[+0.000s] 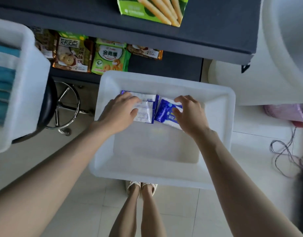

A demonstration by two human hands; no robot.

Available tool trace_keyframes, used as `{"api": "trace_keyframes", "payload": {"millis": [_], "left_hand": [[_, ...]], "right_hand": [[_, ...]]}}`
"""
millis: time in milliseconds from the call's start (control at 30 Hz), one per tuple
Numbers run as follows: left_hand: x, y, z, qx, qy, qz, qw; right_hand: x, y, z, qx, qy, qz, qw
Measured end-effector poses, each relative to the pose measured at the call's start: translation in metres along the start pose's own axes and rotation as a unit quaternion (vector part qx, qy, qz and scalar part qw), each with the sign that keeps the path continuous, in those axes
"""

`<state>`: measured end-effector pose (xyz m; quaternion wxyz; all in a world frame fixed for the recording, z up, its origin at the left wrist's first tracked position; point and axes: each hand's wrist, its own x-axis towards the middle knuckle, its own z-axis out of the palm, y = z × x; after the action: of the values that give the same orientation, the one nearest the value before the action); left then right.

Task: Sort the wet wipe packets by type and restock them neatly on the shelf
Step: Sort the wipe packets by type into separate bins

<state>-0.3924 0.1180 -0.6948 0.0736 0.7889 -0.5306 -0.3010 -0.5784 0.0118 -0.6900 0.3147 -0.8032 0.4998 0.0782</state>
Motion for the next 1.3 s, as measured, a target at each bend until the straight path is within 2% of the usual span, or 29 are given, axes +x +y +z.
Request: {"api": "trace_keyframes", "payload": {"millis": [67,300,533,700,833,1033,1133,1300], "left_hand": [[-0.027,0.014,-0.042,-0.036,0.028,-0.011,0.999],[-0.138,0.045,-0.186,-0.119,0.125,-0.010,0.985],[-0.255,0.018,-0.336,-0.131,0.277,0.006,0.952],[-0.365,-0.061,-0.426,-0.109,0.353,0.013,0.929],[-0.452,-0.152,-0.485,-0.089,0.379,0.013,0.921],[-0.544,-0.270,-0.543,-0.108,0.430,-0.011,0.896],[-0.558,-0.330,-0.563,-0.117,0.427,-0.030,0.896],[-0.553,-0.441,-0.586,-0.145,0.412,-0.073,0.897]], "right_hand": [[-0.019,-0.029,-0.031,0.020,0.015,-0.007,1.000],[-0.094,-0.159,-0.118,0.050,0.034,-0.113,0.992],[-0.171,-0.321,-0.174,0.032,0.095,-0.210,0.972],[-0.241,-0.463,-0.174,0.033,0.145,-0.280,0.948],[-0.294,-0.577,-0.138,0.046,0.186,-0.306,0.932],[-0.339,-0.718,-0.066,0.073,0.145,-0.339,0.927],[-0.337,-0.779,-0.033,0.070,0.140,-0.356,0.921],[-0.298,-0.867,0.031,0.079,0.086,-0.350,0.930]]}}
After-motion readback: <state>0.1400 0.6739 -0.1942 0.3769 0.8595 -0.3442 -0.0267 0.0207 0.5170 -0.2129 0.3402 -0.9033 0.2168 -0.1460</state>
